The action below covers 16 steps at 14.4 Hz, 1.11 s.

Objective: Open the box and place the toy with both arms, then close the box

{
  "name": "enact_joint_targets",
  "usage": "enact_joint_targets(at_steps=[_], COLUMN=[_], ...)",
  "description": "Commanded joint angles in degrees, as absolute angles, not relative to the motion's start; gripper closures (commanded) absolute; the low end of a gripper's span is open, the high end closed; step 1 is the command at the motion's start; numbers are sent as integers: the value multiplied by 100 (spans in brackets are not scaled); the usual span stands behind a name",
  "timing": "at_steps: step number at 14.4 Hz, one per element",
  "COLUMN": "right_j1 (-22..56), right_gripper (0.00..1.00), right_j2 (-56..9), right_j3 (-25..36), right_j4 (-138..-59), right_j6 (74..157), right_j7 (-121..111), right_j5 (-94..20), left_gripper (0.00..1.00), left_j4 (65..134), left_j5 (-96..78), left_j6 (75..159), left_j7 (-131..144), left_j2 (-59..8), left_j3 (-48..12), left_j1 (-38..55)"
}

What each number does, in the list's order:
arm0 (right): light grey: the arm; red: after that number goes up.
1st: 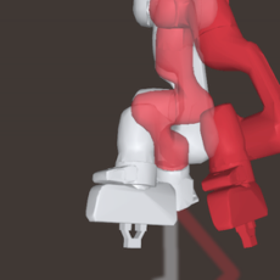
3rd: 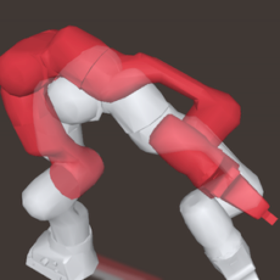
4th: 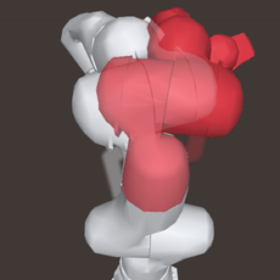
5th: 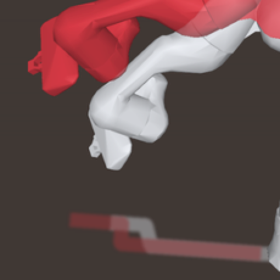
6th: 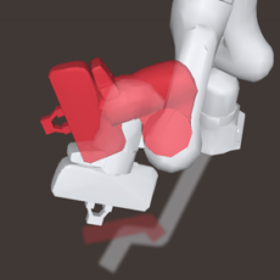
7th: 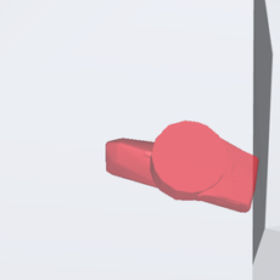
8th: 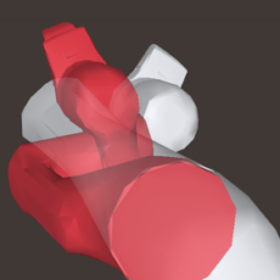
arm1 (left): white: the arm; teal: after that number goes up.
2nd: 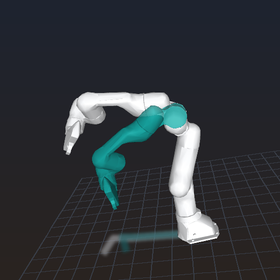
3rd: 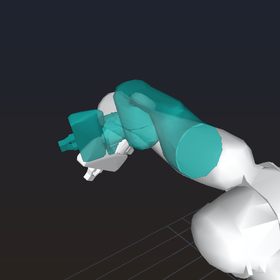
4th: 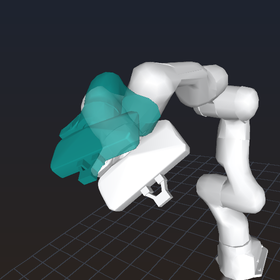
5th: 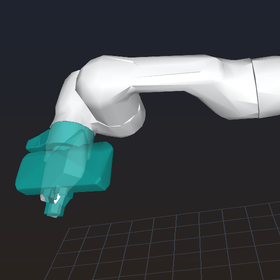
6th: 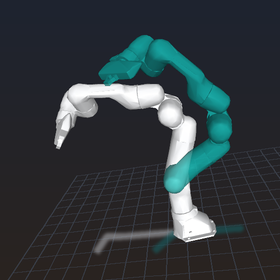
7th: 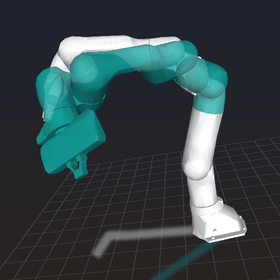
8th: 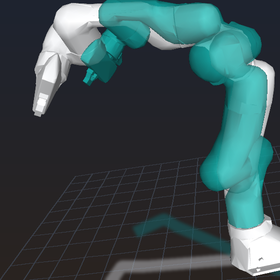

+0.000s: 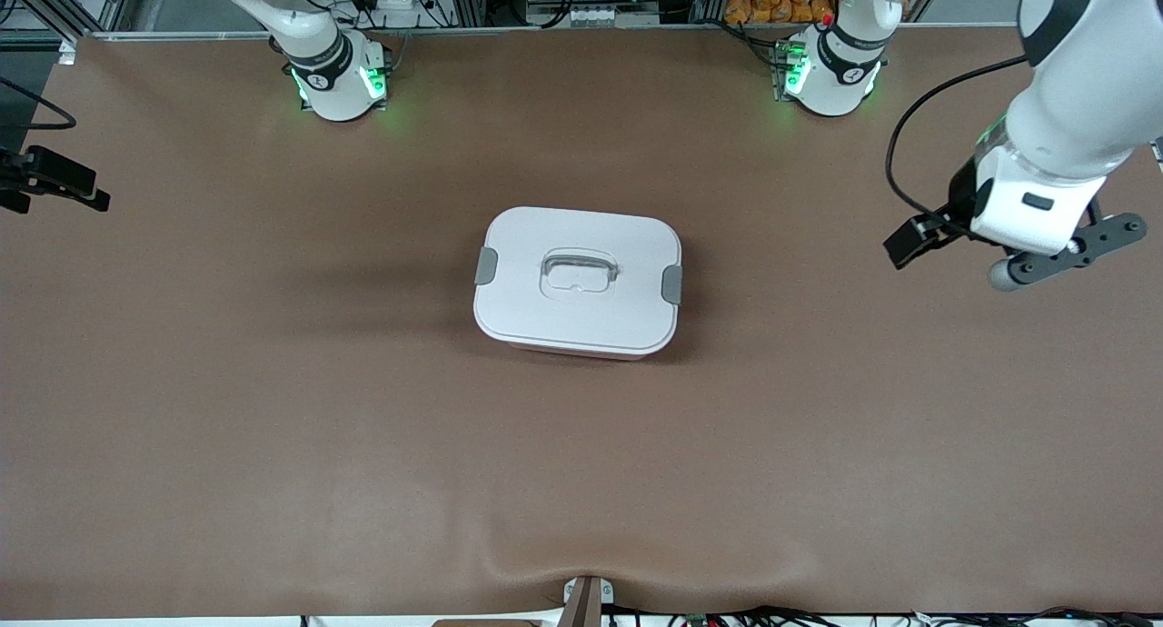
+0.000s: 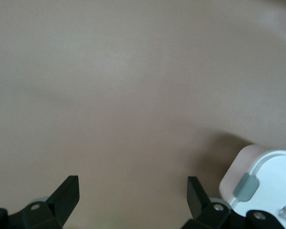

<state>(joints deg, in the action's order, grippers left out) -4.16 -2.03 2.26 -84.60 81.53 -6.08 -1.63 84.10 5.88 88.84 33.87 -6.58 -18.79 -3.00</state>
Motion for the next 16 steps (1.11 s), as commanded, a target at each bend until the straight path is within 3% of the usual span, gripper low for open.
enact_joint_targets(at_steps=[1,16], right_j1=[-527,-527], right_gripper=[0,0], right_j2=[-211,-246], right_j3=[149,141], right_j4=[-8420,-8411], right_j6=[8112,8165], right_j7=[-589,-571], right_j5=[-185,-185], left_gripper=[0,0], left_j4=[8525,9562], left_j5=[308,-264], left_j6=[8658,8341], left_j7=[2832,1354], left_j2=[-343,896], left_j3=[-1294,44], left_j1=[43,615])
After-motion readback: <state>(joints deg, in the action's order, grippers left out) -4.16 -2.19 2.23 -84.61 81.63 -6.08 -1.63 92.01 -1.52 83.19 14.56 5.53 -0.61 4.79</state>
